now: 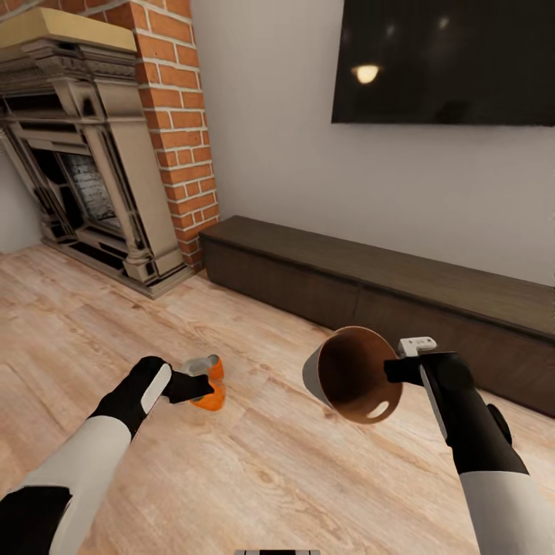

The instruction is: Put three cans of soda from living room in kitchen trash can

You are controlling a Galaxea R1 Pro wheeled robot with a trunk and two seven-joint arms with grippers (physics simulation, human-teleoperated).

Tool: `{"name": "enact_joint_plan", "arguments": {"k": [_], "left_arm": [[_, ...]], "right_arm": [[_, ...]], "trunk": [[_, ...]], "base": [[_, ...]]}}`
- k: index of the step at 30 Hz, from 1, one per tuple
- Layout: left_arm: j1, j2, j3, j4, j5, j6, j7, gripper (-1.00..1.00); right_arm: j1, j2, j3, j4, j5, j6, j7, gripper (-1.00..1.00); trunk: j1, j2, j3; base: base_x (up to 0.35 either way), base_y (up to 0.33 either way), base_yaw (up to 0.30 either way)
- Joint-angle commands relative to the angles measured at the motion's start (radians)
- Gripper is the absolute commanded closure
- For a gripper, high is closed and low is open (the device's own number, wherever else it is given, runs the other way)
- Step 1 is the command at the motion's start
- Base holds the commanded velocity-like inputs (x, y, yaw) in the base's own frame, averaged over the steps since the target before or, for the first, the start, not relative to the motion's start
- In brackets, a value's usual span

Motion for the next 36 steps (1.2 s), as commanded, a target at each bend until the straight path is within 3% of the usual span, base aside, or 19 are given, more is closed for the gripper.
{"name": "enact_joint_plan", "arguments": {"k": [1,3,7,15,21,24,25,29,30,34,36], "left_arm": [[0.001,0.002,0.000,-0.053,-0.004,0.038,-0.003,1.00],[0.001,0.013,0.004,-0.148,-0.004,0.100,-0.005,1.00],[0.000,0.037,0.008,-0.212,-0.007,0.134,-0.007,1.00],[-0.003,0.066,0.010,-0.238,-0.003,0.134,-0.008,1.00],[-0.013,0.069,0.003,-0.236,-0.003,0.134,-0.029,1.00],[-0.019,0.069,-0.003,-0.231,-0.003,0.134,-0.087,1.00],[-0.029,0.069,-0.027,-0.227,-0.004,0.134,-0.161,1.00],[-0.054,0.071,-0.089,-0.225,-0.005,0.134,-0.275,1.00],[-0.059,0.071,-0.095,-0.225,-0.005,0.134,-0.294,1.00],[-0.085,0.089,-0.116,-0.224,-0.006,0.134,-0.475,1.00],[-0.094,0.092,-0.119,-0.224,-0.007,0.134,-0.518,1.00]], "right_arm": [[0.000,0.001,0.007,0.001,0.000,0.000,0.003,1.00],[0.000,0.003,0.015,0.003,0.002,0.000,0.003,1.00],[0.000,0.003,0.020,0.007,0.003,0.000,0.003,1.00],[0.000,0.003,0.046,0.059,0.003,0.000,0.003,1.00],[0.000,0.002,0.071,0.073,0.003,0.000,0.003,1.00],[0.000,0.002,0.077,0.082,0.003,0.000,0.003,1.00],[0.001,0.003,0.089,0.111,0.003,0.000,0.003,1.00],[0.000,0.002,0.110,0.136,0.003,0.000,0.003,1.00],[0.000,0.002,0.112,0.139,0.003,0.000,0.003,1.00],[0.000,0.003,0.121,0.164,0.003,0.000,0.003,1.00],[0.000,0.003,0.129,0.174,0.003,0.000,0.003,1.00]], "trunk": [[0.000,0.000,0.004],[-0.001,0.001,0.012],[-0.003,0.002,0.027],[-0.007,0.004,0.058],[-0.030,0.046,0.077],[-0.041,0.067,0.086],[-0.045,0.074,0.089],[-0.060,0.102,0.102],[-0.064,0.109,0.105],[-0.080,0.137,0.118],[-0.083,0.144,0.121]], "base": [[0.000,0.000,0.000],[0.000,0.000,0.000],[0.000,0.000,0.000],[0.000,0.000,0.000],[0.000,0.000,0.000],[0.000,0.000,0.000],[0.000,0.000,0.000],[0.000,0.000,0.000],[0.000,0.000,0.000],[0.000,0.000,0.000],[0.000,0.000,0.000]]}}
